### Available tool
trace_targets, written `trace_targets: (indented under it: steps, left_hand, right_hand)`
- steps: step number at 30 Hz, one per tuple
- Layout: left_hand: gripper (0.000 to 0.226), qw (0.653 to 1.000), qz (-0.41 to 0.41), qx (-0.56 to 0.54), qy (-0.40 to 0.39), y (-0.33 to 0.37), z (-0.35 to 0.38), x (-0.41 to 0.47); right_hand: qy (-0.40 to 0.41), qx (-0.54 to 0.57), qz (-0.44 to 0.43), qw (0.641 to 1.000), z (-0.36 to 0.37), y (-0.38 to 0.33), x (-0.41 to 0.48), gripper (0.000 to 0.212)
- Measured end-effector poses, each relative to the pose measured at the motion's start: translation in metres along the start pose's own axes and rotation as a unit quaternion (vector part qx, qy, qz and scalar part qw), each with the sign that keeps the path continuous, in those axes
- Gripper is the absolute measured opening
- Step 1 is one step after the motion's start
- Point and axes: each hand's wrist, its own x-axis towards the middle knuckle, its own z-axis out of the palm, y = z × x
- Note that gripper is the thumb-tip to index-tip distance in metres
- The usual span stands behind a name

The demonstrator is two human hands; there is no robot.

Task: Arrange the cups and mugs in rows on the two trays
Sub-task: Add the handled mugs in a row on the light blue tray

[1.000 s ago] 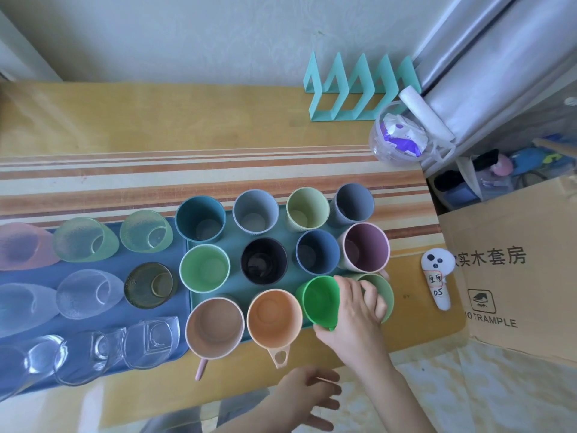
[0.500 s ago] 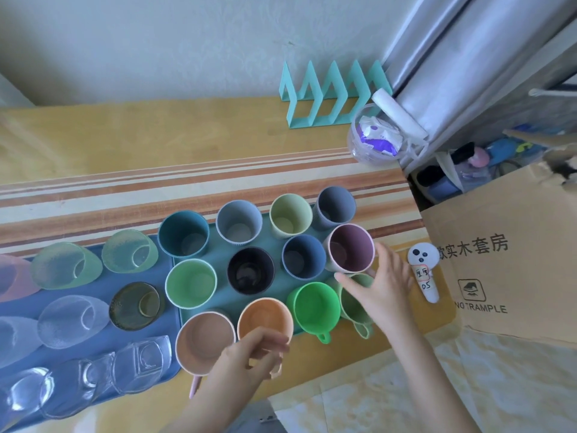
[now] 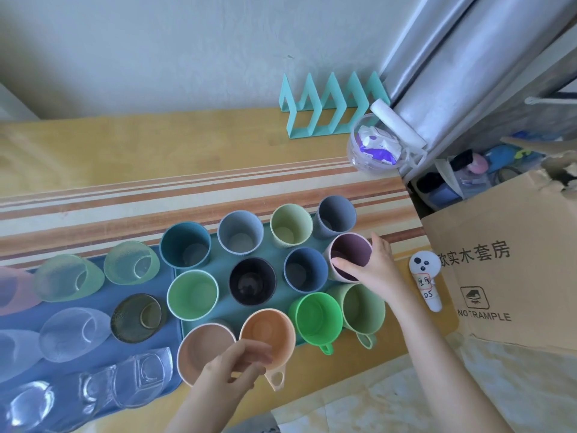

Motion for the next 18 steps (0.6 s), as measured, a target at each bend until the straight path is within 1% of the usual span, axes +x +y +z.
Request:
trace_targets:
  steps: [5,9,14,18]
  left_hand:
    - [0.040,1.000,0.003,0.001,0.004,-0.001,-0.001,0.001]
    - [0.039,1.000,0.005,0.006,0.001,0.001,-0.001,0.002]
    - [0.040,1.000,0.000,0.007,0.000,0.000,-0.004,0.002]
    - [0.041,1.000,-0.006,0.000,0.005,0.000,-0.007,0.001]
  right_hand:
    - [-0.009,0.017,-0.028,0.999,-0.007,0.009,-0.004,0.096]
    - [-0.046,-0.010,-0.048,0.998,-0.008,0.010,-0.005,0.101]
    - [-0.039,-0.073,-0.059,0.995,-0.002,0.005,0.003,0.103]
    - [-0.056,-0.071,-0.058,0.994,-0.003,0.006,0.009,0.103]
